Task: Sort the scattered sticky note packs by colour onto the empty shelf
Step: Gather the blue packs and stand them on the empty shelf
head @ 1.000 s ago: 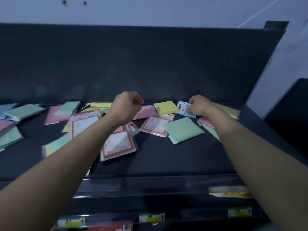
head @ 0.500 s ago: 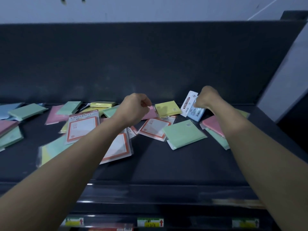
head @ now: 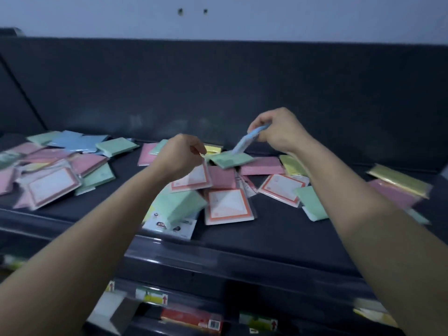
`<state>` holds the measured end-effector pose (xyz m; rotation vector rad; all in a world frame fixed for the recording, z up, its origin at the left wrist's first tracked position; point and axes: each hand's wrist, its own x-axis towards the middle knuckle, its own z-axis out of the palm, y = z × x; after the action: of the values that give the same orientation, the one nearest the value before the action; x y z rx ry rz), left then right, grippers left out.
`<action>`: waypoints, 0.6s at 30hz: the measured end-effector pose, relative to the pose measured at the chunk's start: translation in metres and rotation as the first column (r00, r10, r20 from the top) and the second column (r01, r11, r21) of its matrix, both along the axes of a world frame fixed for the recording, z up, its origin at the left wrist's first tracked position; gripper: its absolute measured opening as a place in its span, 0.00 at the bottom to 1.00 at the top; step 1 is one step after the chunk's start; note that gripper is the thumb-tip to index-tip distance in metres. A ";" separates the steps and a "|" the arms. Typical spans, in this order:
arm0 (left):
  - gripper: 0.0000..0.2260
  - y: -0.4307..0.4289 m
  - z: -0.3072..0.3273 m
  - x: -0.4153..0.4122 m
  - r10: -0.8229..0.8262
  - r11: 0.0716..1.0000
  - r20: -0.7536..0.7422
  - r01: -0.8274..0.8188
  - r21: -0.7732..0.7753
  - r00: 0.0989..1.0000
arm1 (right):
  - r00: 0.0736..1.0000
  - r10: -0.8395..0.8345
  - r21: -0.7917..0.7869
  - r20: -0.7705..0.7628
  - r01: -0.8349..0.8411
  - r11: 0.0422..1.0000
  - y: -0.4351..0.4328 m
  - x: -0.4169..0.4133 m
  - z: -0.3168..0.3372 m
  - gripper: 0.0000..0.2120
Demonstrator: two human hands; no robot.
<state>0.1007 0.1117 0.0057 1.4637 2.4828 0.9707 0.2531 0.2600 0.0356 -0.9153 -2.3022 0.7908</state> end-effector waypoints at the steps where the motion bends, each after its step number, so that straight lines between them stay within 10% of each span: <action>1: 0.08 -0.010 -0.001 -0.009 0.026 0.999 -0.005 -0.026 -0.027 1.000 | 1.000 0.026 0.002 -0.018 -0.026 1.000 -0.007 -0.009 -0.002 0.12; 8: 0.09 -0.053 -0.014 -0.048 0.114 0.951 -0.036 -0.119 -0.287 0.993 | 0.992 0.114 -0.022 0.045 -0.113 0.993 -0.038 -0.054 -0.008 0.15; 18: 0.10 -0.088 -0.029 -0.103 0.265 0.945 -0.033 -0.267 -0.188 0.964 | 0.993 0.106 -0.067 -0.060 -0.110 0.992 -0.070 -0.100 -0.012 0.10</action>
<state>-0.0023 0.0241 -0.0235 1.0976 2.7403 0.7348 0.1535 0.1896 0.0240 -0.7932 -2.3037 0.9366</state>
